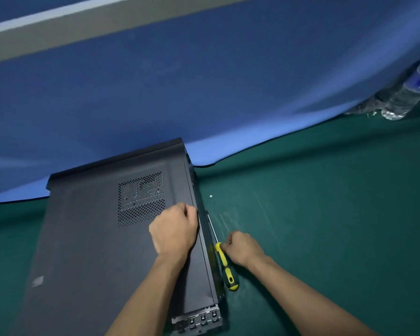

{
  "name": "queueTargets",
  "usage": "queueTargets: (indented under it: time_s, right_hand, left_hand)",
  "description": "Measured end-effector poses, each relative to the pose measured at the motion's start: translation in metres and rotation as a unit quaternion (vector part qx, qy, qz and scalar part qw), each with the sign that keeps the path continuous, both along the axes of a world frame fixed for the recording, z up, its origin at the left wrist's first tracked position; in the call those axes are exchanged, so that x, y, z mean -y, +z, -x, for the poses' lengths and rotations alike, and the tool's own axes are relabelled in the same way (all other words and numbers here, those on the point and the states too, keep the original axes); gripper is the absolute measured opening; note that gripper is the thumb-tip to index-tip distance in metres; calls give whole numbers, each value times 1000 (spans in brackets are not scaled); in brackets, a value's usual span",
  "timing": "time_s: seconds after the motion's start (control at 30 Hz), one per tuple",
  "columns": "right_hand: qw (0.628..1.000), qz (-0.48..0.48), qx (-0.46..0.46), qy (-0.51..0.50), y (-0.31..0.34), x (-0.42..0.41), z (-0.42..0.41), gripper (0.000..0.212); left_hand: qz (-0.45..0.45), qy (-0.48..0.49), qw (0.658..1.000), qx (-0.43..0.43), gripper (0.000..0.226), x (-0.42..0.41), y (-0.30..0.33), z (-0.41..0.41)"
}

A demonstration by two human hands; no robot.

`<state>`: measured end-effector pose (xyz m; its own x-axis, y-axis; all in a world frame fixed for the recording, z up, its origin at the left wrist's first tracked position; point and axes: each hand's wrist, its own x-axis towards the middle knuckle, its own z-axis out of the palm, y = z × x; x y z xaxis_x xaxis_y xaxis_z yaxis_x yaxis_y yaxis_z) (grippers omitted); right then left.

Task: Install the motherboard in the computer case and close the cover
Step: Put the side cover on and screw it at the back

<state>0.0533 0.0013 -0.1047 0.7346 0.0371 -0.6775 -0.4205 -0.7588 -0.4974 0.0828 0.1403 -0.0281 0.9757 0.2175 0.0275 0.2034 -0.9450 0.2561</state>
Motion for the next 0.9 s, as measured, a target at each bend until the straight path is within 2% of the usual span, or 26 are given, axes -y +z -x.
queueTargets:
  time_s: [0.17, 0.23, 0.33, 0.43, 0.6, 0.67, 0.9]
  right_hand:
    - [997, 23, -39, 56, -11, -19, -7, 16]
    - [998, 19, -47, 44, -14, -18, -9, 10]
    - [998, 6, -64, 2, -16, -15, -9, 28]
    - [996, -22, -66, -47, -17, -12, -7, 28]
    - [989, -60, -3, -134, -16, -10, -22, 24]
    - [983, -72, 26, -164, -16, -11, -36, 16]
    - [976, -30, 114, -181, -28, -14, -89, 10]
  left_hand:
    - [-2, 5, 1000, -4, 43, 0, -2, 0]
    - [-1, 6, 1000, -2, 44, 0, -2, 0]
    - [-2, 11, 1000, 2, 44, 1, -2, 0]
    - [-3, 7, 1000, 6, 44, 1, -1, 0]
    - [-1, 7, 1000, 5, 44, 1, -2, 0]
    - [-1, -1, 1000, 11, 45, 1, -3, 0]
    - [-7, -16, 999, 31, 49, 0, -7, -4]
